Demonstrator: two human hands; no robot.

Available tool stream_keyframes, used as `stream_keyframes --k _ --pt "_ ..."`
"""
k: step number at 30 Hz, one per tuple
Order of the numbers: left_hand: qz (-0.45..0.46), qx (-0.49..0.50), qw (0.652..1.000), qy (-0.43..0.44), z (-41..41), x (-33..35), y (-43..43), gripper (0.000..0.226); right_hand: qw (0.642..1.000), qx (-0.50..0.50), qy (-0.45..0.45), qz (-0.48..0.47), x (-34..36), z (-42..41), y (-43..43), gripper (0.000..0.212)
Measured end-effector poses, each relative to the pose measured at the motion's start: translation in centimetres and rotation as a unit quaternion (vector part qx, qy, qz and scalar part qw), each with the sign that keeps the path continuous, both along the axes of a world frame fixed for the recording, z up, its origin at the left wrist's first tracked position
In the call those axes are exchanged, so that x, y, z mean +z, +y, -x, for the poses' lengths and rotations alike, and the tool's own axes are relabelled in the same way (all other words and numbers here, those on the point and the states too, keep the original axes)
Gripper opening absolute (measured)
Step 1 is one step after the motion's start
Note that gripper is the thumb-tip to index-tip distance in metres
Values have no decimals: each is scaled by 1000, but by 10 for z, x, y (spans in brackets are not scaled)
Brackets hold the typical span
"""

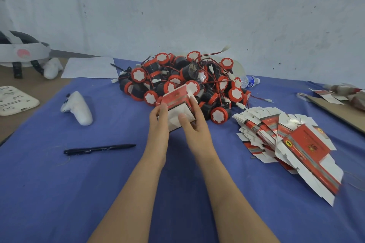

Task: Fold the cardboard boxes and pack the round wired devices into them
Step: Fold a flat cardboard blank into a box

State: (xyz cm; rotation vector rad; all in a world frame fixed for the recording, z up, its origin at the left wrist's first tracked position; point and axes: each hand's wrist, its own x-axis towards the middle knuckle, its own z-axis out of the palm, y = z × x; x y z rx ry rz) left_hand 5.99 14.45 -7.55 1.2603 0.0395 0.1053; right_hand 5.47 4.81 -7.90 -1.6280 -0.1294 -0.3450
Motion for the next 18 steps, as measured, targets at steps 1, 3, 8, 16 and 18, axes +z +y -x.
stream_keyframes --k 1,3,8,16,18 --pt "5 -13 1000 11 0 2 0 61 1000 -10 -12 4 1 1 2 60" --pt "4 -38 999 33 1 6 0 90 997 -46 -37 40 4 3 7 75" --pt "152 -115 975 109 4 9 7 56 979 -57 -34 191 13 10 13 55" --pt "206 -66 971 101 0 8 2 42 919 47 -7 390 27 21 19 25" --pt "196 -57 976 78 -1 6 5 40 918 36 -5 394 28 22 23 21"
